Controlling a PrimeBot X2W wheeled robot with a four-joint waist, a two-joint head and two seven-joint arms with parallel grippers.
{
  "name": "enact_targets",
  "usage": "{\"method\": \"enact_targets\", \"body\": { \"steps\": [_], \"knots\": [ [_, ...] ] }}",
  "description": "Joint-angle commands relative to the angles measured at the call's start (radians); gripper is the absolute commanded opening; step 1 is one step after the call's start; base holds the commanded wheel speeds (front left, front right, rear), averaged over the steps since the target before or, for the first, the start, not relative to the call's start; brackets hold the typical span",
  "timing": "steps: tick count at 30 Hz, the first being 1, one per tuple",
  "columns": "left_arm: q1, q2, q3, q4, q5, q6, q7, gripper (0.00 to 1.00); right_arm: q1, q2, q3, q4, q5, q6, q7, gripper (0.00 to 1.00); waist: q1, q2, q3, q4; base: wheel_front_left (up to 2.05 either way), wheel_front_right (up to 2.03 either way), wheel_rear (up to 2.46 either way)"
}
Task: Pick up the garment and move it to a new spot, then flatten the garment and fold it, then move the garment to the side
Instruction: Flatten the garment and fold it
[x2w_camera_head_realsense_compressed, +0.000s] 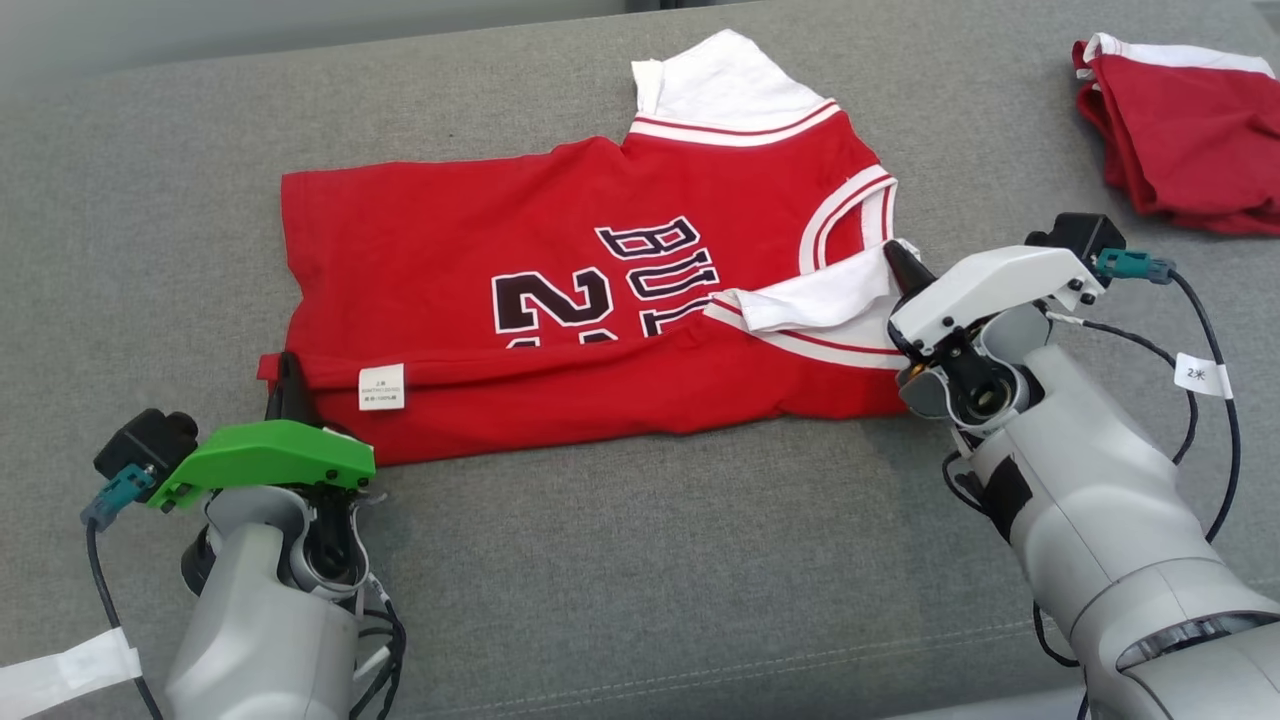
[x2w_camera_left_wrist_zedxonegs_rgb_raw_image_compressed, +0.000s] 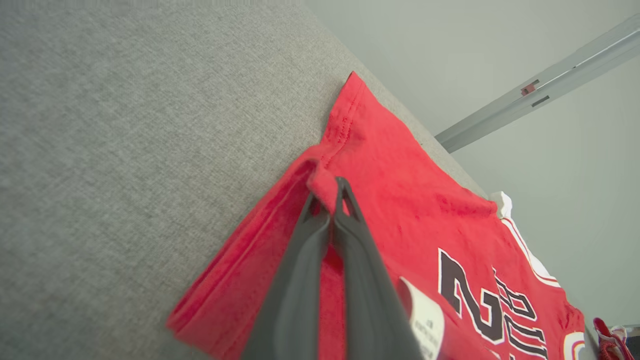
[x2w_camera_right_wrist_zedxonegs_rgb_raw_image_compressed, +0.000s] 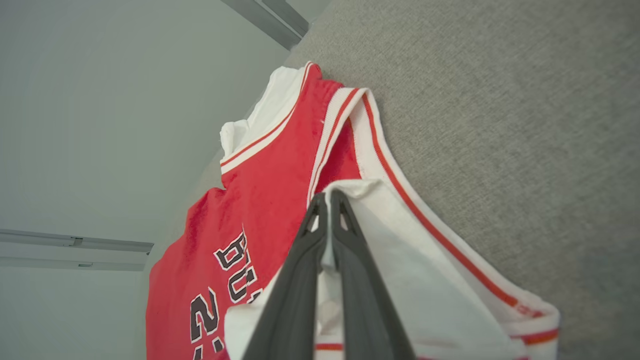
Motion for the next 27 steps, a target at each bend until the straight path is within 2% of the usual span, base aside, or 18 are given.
{"method": "enact_targets", "body": {
  "steps": [1,2,9,13,17,22,27],
  "knots": [
    [-0.019,0.005,0.005,-0.004,0.024,-0.006,-0.004,0.87,-0.018,-0.003,0.012,0.003,0.027,0.0,-0.006,0.49,0.0,0.0,0.006,0.005,0.0,0.0,0.0],
    [-0.019,0.005,0.009,-0.011,0.032,-0.008,-0.004,1.0,-0.024,-0.003,0.018,0.003,0.049,0.0,-0.008,1.0,0.0,0.0,0.007,0.007,0.0,0.0,0.0],
    [0.022,0.005,0.03,-0.071,0.105,-0.03,-0.004,1.0,-0.063,-0.003,0.072,-0.01,0.197,0.0,-0.03,1.0,0.0,0.0,0.011,0.018,0.0,0.0,0.0],
    [0.048,0.005,0.027,-0.116,0.125,-0.041,-0.004,1.0,-0.097,-0.003,0.111,-0.006,0.227,0.0,-0.078,1.0,0.0,0.0,0.01,0.026,0.0,0.0,0.0],
    [0.096,0.005,0.025,-0.187,0.177,-0.043,-0.004,1.0,-0.122,-0.004,0.177,-0.026,0.17,0.0,-0.165,1.0,0.0,0.0,0.004,0.027,0.0,0.0,0.0],
    [0.159,0.005,0.026,-0.248,0.268,-0.039,-0.004,1.0,-0.099,-0.04,0.241,-0.074,0.089,0.0,-0.237,1.0,0.0,0.0,-0.011,0.018,0.0,0.0,0.0],
    [0.231,0.005,0.023,-0.272,0.282,-0.047,-0.004,1.0,-0.02,-0.086,0.239,-0.158,0.059,0.0,-0.262,1.0,0.0,0.0,-0.036,0.005,0.0,0.0,0.0]
  ]
}}
